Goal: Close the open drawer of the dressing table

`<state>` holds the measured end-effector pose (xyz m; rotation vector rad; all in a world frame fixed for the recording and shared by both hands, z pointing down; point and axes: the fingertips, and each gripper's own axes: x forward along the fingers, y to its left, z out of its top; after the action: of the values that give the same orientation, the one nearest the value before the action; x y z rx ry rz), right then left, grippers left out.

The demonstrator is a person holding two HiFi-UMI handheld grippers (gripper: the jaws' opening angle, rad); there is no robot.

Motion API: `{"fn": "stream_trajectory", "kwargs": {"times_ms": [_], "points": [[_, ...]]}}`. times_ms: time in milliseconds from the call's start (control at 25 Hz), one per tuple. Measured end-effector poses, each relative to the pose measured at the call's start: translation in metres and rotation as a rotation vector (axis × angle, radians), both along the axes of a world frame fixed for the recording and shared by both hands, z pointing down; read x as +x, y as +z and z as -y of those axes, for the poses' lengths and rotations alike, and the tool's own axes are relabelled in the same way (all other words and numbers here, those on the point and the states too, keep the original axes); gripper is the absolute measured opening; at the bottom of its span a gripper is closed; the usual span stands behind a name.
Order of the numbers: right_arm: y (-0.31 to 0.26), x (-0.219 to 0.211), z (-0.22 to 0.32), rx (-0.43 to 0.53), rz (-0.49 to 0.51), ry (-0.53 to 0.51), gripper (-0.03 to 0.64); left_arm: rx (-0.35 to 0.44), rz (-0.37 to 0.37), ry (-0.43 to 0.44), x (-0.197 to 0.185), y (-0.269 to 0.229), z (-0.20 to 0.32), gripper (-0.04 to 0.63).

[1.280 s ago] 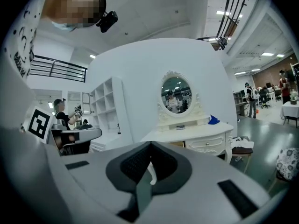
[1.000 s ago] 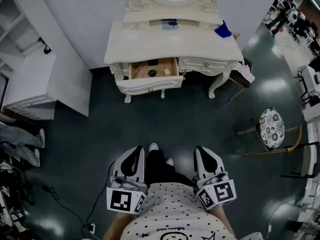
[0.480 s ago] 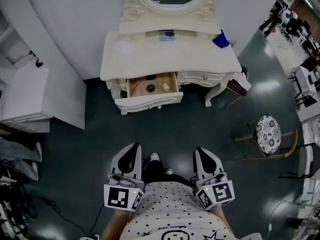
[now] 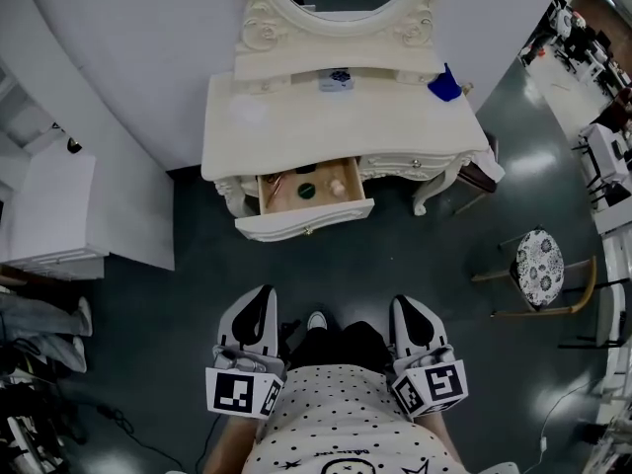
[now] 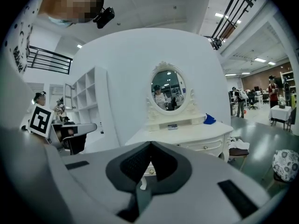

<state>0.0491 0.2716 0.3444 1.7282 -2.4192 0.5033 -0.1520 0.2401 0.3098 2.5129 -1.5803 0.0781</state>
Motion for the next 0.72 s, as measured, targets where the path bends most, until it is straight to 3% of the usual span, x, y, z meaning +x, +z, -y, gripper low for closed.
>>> {"fn": "stream_trajectory", "kwargs": {"times_ms": [360, 720], "points": [[0.012, -0.005, 0.029, -0.040, 0.006, -0.033, 0.008, -0.041, 0.004, -0.059, -0.014, 0.015, 0.022, 0.011], [0.014, 0.018, 0.087, -0.044, 0.010, -0.117, 0.008, -0.026, 0.026, -0.196, -0.010, 0.008, 0.066, 0.011]]}}
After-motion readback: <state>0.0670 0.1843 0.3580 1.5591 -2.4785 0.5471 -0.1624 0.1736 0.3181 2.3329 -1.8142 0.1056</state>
